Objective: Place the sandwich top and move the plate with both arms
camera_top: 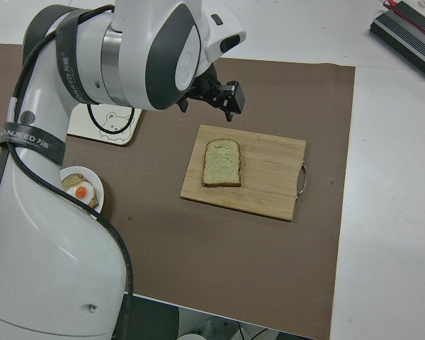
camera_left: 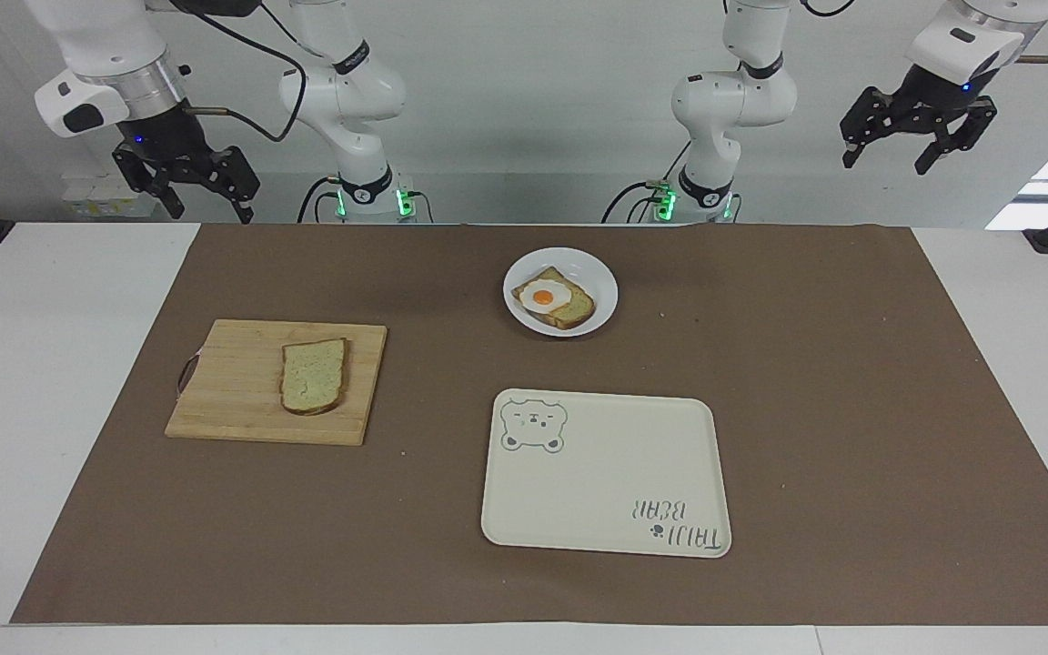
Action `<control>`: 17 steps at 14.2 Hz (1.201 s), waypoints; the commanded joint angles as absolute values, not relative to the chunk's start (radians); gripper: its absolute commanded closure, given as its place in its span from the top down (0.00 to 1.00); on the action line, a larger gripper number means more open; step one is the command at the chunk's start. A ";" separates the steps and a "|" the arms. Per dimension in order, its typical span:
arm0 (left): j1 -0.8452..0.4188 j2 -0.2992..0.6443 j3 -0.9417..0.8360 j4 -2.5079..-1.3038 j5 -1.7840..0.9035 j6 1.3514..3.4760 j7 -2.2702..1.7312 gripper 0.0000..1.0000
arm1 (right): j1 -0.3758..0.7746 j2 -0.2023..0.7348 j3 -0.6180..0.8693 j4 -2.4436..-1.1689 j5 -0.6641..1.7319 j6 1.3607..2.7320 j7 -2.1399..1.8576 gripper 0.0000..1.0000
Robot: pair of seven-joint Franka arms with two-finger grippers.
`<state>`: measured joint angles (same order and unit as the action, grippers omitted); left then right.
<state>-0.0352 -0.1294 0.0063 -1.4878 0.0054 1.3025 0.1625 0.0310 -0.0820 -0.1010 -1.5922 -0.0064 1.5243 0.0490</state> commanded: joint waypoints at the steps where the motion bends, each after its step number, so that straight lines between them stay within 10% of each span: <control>1: -0.040 -0.140 0.015 -1.500 -0.006 1.321 0.161 1.00 | 0.017 -0.084 -0.094 -1.595 -0.018 1.536 0.029 1.00; 17: -0.037 -0.149 0.017 -1.505 -0.003 1.308 0.160 1.00 | 0.018 -0.095 -0.094 -1.611 -0.018 1.537 0.029 1.00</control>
<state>-0.0350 -0.1294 0.0125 -1.4878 0.0046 1.3022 0.1625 0.0310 -0.0820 -0.1010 -1.5928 -0.0064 1.5243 0.0490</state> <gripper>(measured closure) 0.000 0.000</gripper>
